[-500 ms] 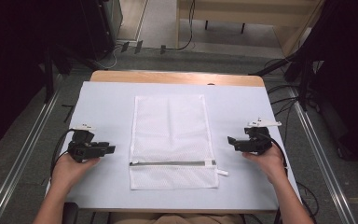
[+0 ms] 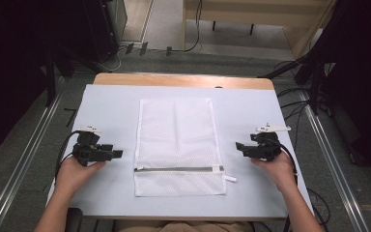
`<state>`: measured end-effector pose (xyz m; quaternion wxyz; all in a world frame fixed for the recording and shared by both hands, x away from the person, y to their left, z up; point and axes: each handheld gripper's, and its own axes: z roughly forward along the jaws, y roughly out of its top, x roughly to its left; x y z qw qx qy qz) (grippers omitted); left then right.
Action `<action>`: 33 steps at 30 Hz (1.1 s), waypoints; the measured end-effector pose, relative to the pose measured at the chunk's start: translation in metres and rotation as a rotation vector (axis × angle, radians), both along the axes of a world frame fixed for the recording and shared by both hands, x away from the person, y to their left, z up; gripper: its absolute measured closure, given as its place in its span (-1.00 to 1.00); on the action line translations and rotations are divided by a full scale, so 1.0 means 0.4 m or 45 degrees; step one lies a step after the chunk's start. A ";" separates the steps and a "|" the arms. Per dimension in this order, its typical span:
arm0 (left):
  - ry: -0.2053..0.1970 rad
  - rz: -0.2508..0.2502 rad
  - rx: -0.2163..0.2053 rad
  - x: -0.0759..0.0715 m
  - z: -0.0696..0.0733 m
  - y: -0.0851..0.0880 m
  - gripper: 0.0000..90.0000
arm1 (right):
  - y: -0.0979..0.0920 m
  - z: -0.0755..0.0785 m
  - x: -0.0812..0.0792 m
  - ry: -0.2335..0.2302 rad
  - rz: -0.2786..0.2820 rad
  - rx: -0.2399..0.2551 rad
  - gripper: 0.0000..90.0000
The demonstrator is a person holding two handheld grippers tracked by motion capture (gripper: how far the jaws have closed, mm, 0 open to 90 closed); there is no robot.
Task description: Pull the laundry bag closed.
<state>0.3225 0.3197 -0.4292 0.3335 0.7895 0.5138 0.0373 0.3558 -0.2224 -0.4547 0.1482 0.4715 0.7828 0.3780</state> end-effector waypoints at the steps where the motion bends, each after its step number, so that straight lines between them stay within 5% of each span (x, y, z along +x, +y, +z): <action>1: -0.001 0.000 -0.003 0.000 0.000 0.000 -0.09 | 0.002 0.000 0.000 0.007 0.008 0.001 -0.37; 8: 0.002 -0.005 -0.008 -0.001 0.000 0.000 -0.12 | 0.004 0.014 -0.009 -0.050 -0.007 -0.008 -0.24; 26: -0.005 -0.013 0.003 -0.003 0.001 0.001 -0.11 | 0.003 0.004 -0.006 0.054 0.004 -0.019 -0.12; 33: -0.008 -0.018 0.004 -0.004 0.002 0.002 -0.11 | 0.004 0.007 -0.006 0.051 0.008 -0.017 -0.09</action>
